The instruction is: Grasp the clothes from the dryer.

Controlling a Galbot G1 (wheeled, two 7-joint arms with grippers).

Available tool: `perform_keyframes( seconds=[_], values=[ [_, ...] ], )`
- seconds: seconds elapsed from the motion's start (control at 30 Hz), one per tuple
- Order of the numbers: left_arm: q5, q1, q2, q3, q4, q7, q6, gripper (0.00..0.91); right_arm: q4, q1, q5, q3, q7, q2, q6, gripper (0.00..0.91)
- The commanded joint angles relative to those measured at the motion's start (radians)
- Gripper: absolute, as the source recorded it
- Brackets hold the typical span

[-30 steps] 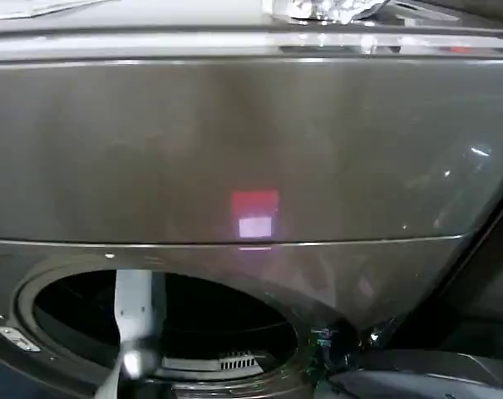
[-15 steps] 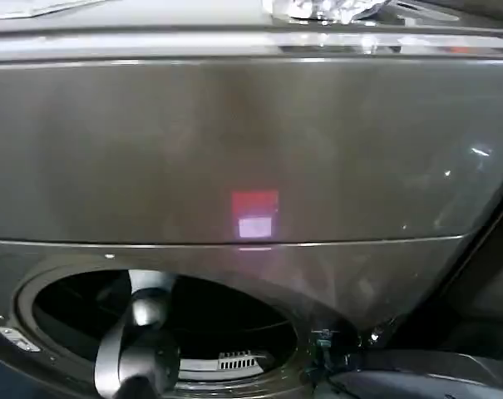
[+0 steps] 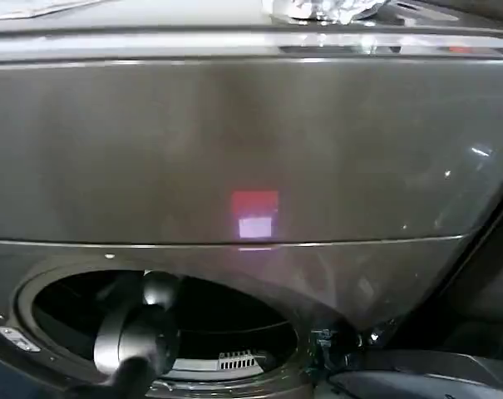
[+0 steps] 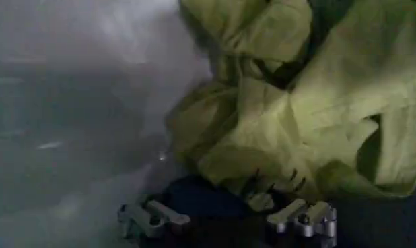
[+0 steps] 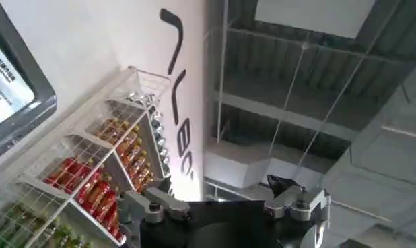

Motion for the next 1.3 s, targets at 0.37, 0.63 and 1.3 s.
perform_keyframes(
  seconds=[0.37,0.63,1.3],
  values=[
    [-0.008,-0.007,0.054,0.038,0.050,-0.019,0.081,0.907,0.008,0.008,0.003,-0.016,0.000,0.001,-0.001,0.907],
    [-0.073,-0.004,0.073,0.101,0.089,-0.027,0.084,0.907,0.007,0.006,0.009,-0.015,-0.001,-0.005,0.000,0.907],
    [-0.318,-0.048,0.119,0.385,0.209,-0.136,0.187,0.907,-0.002,-0.014,0.026,-0.006,-0.010,-0.015,0.010,0.907]
  ],
)
